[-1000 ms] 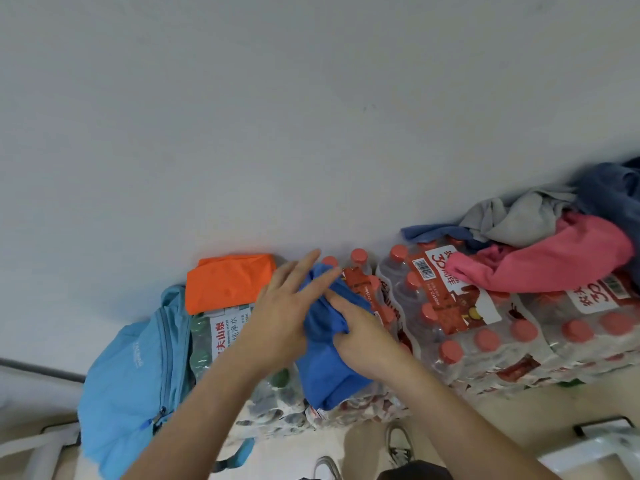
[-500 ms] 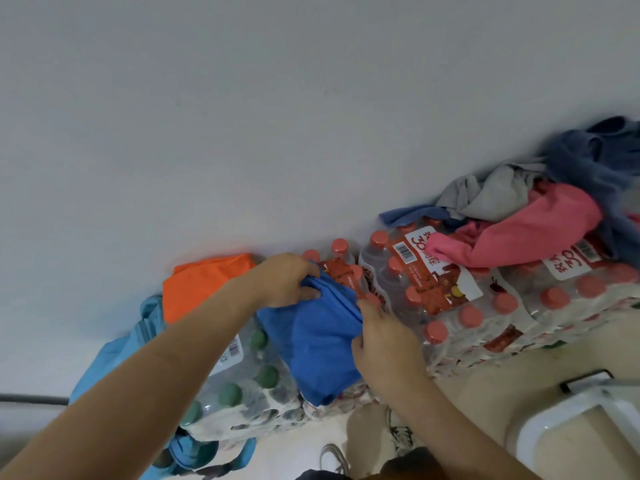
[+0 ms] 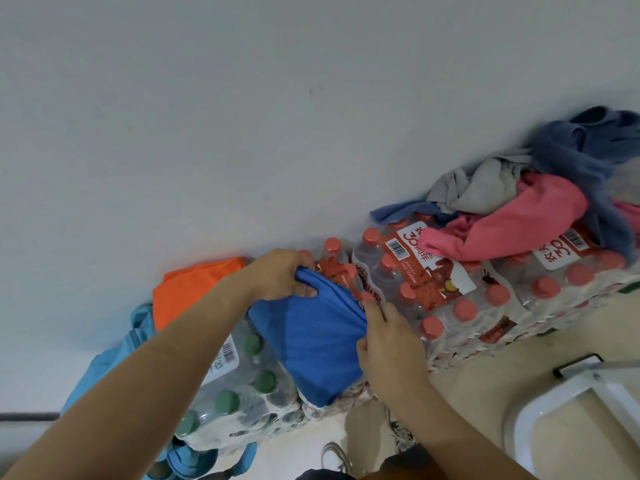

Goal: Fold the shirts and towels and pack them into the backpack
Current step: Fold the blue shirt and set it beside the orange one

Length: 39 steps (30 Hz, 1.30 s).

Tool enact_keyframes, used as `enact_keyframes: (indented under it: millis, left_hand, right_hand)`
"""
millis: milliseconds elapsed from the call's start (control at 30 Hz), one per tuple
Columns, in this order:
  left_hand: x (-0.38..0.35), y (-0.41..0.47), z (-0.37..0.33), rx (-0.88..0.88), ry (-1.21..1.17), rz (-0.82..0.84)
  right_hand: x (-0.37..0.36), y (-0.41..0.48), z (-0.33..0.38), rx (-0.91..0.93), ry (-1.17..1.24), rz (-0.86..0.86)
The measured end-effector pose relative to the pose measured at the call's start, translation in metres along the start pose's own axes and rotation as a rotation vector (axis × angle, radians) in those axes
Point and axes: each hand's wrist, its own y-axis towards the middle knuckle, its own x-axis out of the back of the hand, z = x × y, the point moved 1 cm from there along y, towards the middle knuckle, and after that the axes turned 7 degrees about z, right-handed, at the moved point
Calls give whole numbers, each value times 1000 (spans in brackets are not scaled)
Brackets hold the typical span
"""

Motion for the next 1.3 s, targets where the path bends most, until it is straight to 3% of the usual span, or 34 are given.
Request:
enact_keyframes:
  millis: [233,467,600,767,833,967,1167,1233,1300]
  left_hand:
    - [-19,10,10,34,192,-195]
    - [-13,6,-2,-51,155,-235]
    - [-12,0,-4,-133,260,-43]
    - [-19,-1,-3,-21,242,36]
    - [-19,0,-9,3,286,70]
    - [-19,4,-13,-46,389,59]
    - [-17,-13,-3,-33,15,46]
    - [-2,-26,1,-67,-198,-68]
    - [21,-44,-2,-100,-321,-323]
  right_hand:
    - [-2,0,-5,-42,-6,-6]
    - [-1,8,-12,-90,273,62]
    - [2,9,-18,-87,452,71]
    - [13,8,-17,-76,690,128]
    - [17,8,-14,-49,663,188]
    - [21,12,-4,17,359,297]
    - [32,31,-8,-39,485,527]
    - [52,45,-12,5,510,448]
    - [81,66,-10,115,494,289]
